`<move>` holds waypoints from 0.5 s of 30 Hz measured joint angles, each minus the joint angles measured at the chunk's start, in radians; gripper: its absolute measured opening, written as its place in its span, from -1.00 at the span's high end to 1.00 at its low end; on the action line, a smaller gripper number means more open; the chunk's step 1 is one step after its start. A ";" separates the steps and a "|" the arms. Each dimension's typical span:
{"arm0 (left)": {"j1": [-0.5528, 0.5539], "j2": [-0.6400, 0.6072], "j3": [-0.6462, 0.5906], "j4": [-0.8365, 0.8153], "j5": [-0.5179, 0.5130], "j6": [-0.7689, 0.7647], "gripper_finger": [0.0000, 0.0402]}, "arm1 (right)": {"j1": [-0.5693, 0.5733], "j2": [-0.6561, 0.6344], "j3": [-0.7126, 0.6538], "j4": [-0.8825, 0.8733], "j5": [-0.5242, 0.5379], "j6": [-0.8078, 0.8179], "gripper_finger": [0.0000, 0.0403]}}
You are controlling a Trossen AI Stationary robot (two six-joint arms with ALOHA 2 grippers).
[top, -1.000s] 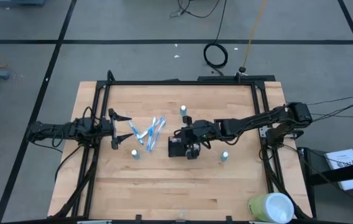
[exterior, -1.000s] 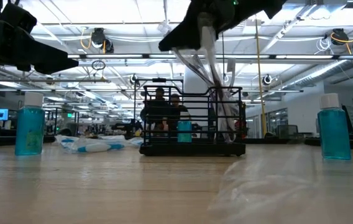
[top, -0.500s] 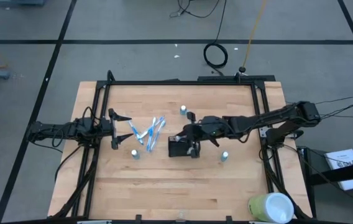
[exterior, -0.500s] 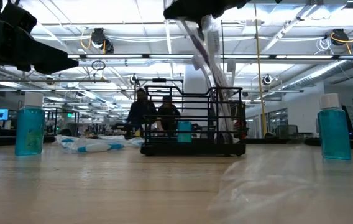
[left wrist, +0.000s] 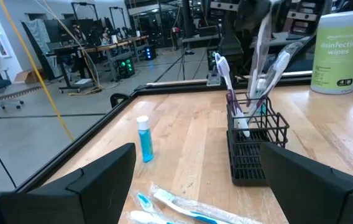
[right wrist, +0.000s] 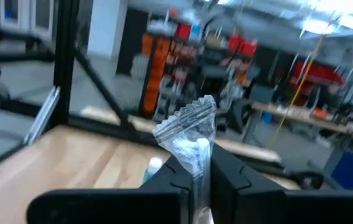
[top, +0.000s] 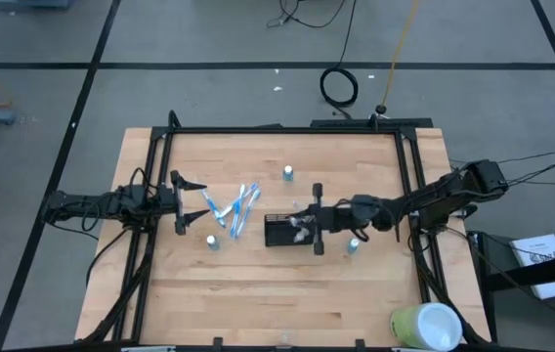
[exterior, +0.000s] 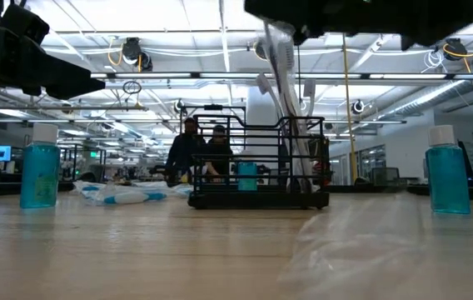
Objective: Pick & Place toothbrushing station
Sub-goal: Put the purple toothbrush into the right section of the wire organizer
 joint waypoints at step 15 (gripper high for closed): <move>0.000 0.000 0.000 0.000 0.000 0.000 -0.75 | 0.000 0.001 -0.177 0.184 0.006 0.059 0.94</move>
